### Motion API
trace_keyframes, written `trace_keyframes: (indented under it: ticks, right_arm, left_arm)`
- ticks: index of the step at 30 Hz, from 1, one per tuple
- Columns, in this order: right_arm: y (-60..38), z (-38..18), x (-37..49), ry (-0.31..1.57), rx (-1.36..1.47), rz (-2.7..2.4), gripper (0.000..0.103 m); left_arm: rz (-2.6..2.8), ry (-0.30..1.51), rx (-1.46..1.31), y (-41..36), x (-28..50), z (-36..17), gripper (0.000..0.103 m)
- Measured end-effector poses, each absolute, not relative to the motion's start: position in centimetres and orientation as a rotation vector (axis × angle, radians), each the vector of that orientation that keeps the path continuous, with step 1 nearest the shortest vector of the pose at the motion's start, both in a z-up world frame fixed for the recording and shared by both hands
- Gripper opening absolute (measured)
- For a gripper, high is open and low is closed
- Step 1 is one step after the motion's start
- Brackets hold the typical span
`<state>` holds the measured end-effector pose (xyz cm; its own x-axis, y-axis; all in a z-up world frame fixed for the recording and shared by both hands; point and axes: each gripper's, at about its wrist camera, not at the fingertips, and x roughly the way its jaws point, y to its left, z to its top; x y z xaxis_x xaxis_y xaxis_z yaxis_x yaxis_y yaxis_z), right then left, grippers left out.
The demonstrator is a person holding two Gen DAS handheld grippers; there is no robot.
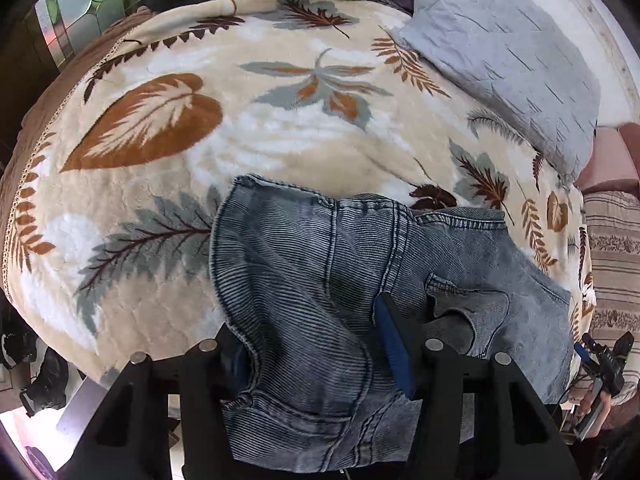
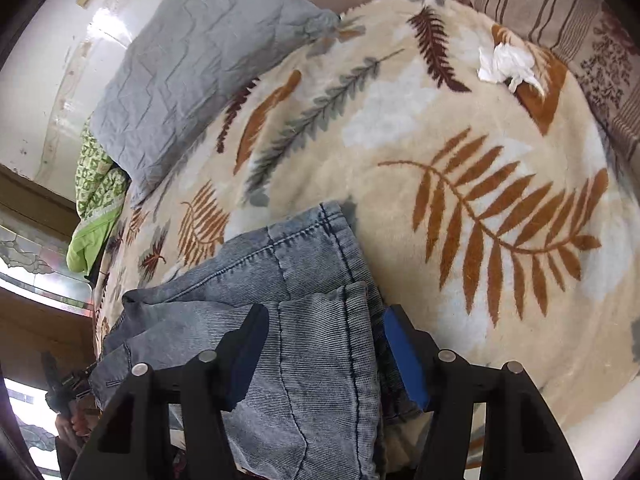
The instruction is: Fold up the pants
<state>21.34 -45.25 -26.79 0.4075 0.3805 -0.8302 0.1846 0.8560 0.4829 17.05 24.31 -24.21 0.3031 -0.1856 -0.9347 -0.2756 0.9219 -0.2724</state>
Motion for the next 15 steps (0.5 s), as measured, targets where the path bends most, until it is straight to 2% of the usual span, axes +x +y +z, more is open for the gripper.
trace_keyframes:
  ticks: [4,5,6,7,8,9,10,15]
  right_arm:
    - [-44.0,-28.4,22.9,1.225,0.469,0.075,0.067]
    - [-44.0,-29.0,23.1,1.230,0.483,0.070,0.067]
    - [-43.7,-29.2,23.2,1.222,0.502,0.089,0.066]
    - [-43.2,-29.0,23.2,1.202,0.477,0.117,0.061]
    - [-42.2,-28.3,23.2,1.175,0.374,0.111,0.054]
    - [-41.3,-27.8,23.3,1.168,0.287,0.105,0.021]
    - [-40.6,-27.2,23.4,1.164,0.242,0.103,0.009]
    - [-39.6,-23.8,24.2,1.107,0.184,0.161,0.004]
  left_arm:
    - [0.076,1.281,-0.423,24.1,17.8,-24.6,0.055]
    - [0.083,1.277,-0.415,23.9,17.9,-24.7,0.051]
    - [0.097,1.275,-0.404,23.8,18.1,-24.8,0.038]
    - [0.114,1.271,-0.393,23.8,18.2,-24.8,0.030]
    - [0.128,1.256,-0.389,23.8,18.0,-24.7,0.027]
    - [0.140,1.240,-0.387,23.9,18.1,-24.5,0.020]
    - [0.149,1.225,-0.381,24.1,17.9,-24.2,0.018]
    - [0.119,1.167,-0.367,23.9,17.3,-22.9,0.017]
